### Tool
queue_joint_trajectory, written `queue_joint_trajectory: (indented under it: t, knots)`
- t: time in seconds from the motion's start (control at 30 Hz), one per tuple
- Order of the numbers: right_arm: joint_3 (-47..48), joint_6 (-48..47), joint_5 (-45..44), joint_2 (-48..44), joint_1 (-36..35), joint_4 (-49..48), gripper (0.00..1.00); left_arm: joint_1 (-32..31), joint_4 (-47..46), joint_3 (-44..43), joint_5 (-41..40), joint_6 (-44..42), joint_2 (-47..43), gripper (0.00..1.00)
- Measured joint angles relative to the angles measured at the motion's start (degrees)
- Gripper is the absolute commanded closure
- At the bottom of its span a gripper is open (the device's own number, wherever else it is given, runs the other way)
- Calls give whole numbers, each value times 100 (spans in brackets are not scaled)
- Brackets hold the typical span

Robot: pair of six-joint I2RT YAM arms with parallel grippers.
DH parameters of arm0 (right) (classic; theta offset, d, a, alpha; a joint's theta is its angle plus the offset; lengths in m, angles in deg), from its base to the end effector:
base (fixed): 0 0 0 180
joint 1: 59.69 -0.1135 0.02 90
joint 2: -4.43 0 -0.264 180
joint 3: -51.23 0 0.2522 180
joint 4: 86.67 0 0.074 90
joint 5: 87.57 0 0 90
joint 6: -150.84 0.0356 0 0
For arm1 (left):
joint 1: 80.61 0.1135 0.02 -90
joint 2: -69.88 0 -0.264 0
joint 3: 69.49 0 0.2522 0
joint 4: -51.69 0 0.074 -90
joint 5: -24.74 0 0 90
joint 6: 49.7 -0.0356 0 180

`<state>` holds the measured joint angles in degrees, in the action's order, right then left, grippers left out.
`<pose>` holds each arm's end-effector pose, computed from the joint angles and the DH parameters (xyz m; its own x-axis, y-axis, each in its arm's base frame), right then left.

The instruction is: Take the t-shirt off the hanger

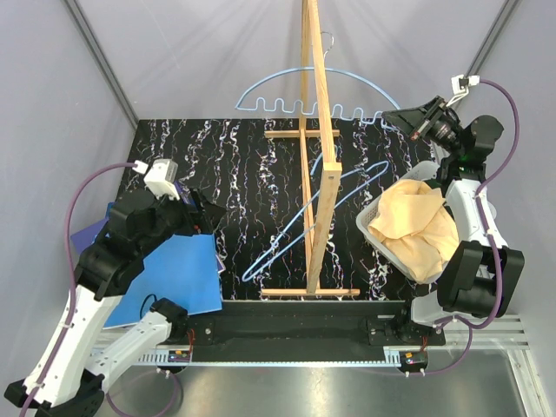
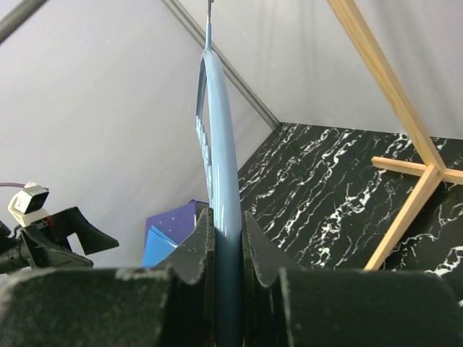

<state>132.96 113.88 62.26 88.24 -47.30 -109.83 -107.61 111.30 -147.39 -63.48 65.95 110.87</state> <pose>0.3282 -0.0406 0.3999 -0.3322 0.4841 -0.8095 -0.6896 0.4609 0.5586 0.1095 -0.0570 0.3958 -0.5174 -0.2219 -0.8264 0.2832 0.8669 -0.4101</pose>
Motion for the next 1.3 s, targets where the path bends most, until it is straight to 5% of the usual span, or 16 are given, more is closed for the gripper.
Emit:
queue_joint_trajectory:
  t: [0.43,1.3]
  knots:
    - [31,695,-35,-260,0,-223,100,0,-4,2,109,120,-254,8]
    - [315,656,-219,-892,0,297,100,0,-9,2,153,138,-275,7]
